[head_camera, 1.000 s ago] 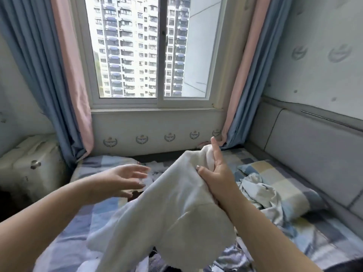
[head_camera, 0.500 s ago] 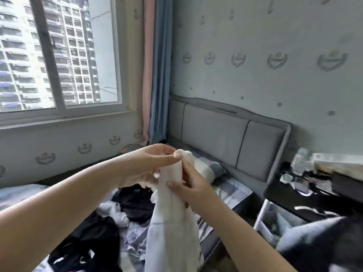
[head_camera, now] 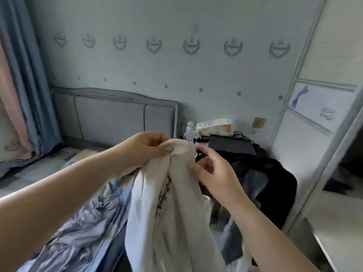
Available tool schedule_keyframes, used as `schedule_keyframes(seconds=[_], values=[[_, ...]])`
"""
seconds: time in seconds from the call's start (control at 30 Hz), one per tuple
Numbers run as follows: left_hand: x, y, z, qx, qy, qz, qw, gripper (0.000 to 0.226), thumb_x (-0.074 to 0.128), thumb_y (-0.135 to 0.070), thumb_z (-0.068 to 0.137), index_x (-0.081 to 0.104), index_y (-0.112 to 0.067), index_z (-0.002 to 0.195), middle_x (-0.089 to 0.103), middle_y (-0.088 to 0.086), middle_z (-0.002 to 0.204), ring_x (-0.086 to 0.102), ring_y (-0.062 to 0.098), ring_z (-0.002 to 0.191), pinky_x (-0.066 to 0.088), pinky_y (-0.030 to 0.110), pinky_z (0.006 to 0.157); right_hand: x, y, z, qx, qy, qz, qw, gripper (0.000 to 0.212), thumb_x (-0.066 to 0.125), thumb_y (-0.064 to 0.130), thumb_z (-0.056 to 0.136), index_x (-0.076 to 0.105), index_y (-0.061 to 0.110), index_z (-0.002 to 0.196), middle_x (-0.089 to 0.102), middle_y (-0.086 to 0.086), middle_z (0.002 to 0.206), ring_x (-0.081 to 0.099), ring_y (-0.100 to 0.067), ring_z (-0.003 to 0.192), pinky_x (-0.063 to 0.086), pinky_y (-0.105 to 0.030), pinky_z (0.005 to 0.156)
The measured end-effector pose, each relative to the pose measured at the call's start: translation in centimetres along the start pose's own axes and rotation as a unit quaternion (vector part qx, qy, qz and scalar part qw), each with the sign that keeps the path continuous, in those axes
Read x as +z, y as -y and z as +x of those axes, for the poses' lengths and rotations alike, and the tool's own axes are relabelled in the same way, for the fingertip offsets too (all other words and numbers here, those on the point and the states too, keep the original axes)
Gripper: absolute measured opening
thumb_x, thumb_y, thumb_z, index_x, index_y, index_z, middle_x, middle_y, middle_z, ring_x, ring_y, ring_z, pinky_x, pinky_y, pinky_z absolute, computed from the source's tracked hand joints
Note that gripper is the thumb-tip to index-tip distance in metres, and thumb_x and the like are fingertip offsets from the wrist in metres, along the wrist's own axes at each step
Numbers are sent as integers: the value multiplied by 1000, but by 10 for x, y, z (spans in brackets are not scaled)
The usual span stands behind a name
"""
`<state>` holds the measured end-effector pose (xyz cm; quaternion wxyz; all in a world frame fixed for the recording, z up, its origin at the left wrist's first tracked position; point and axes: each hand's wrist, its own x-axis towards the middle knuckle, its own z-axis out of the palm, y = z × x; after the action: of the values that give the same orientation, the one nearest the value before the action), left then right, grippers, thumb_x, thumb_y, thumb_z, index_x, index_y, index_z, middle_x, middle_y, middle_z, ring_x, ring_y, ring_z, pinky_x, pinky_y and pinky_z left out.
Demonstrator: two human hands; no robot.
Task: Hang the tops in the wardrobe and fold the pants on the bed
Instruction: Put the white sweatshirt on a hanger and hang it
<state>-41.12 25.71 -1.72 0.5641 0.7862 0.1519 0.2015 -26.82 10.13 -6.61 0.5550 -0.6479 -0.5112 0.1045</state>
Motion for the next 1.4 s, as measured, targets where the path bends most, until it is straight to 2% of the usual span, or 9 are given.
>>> schedule_keyframes(seconds=[0.2,0.43,0.6,0.73,0.83,0.9,1.0,1.17,1.4], values=[[86,-20,78,47,109,-29,993,15,70,-32,72,70,-20,81,70,3,82,65,14,73,55,26,67,-83,-38,-20,15,-84,9,996,10,66,38,86,66,28,85,69,8,84,64,-5,77,49,-15,67],[163,-44,184,121,345,42,930,45,65,-11,88,51,-33,126,56,15,88,53,22,80,45,38,74,-181,-63,-13,50,-224,-40,973,27,56,62,76,60,35,81,55,14,67,50,-4,65,42,-19,63],[214,-74,271,118,445,55,886,51,75,-21,79,53,-19,125,61,20,123,59,35,115,46,52,100,-249,-69,20,73,-271,-108,954,32,54,66,75,59,36,84,58,9,73,52,-7,69,42,-29,69],[256,-101,331,156,498,18,853,38,75,-27,79,60,-15,111,65,12,106,62,28,97,47,42,91,-305,-66,44,76,-317,-149,933,12,59,45,81,60,33,81,64,13,71,56,-2,68,44,-23,68],[294,-131,369,163,572,19,804,38,72,-30,82,61,-19,117,65,9,119,62,28,111,49,40,96,-348,-59,49,77,-359,-189,911,11,60,27,89,57,25,79,62,7,70,52,-7,68,41,-25,65],[321,-151,384,174,616,22,768,30,66,-26,87,63,-18,116,68,5,112,65,17,100,55,25,79,-372,-51,46,97,-366,-227,897,13,59,25,90,54,26,78,59,-4,71,46,-15,66,37,-31,64],[358,-180,400,198,630,4,751,17,61,-19,90,64,-11,104,70,-2,85,66,6,74,50,16,58,-409,-39,43,126,-391,-297,862,18,58,25,92,51,26,76,54,-6,67,40,-15,61,32,-31,60],[414,-234,424,243,582,-87,771,27,71,-30,76,61,-9,91,71,0,80,70,11,78,55,22,64,-478,-5,47,128,-442,-365,809,18,59,27,92,52,25,76,57,-2,64,41,-11,57,30,-26,54],[488,-296,438,271,484,-230,800,20,66,-26,84,59,-8,91,73,13,96,71,22,92,59,31,76,-574,28,49,111,-426,-414,797,17,62,28,90,55,15,82,63,-28,78,45,-18,64,34,-30,63]])
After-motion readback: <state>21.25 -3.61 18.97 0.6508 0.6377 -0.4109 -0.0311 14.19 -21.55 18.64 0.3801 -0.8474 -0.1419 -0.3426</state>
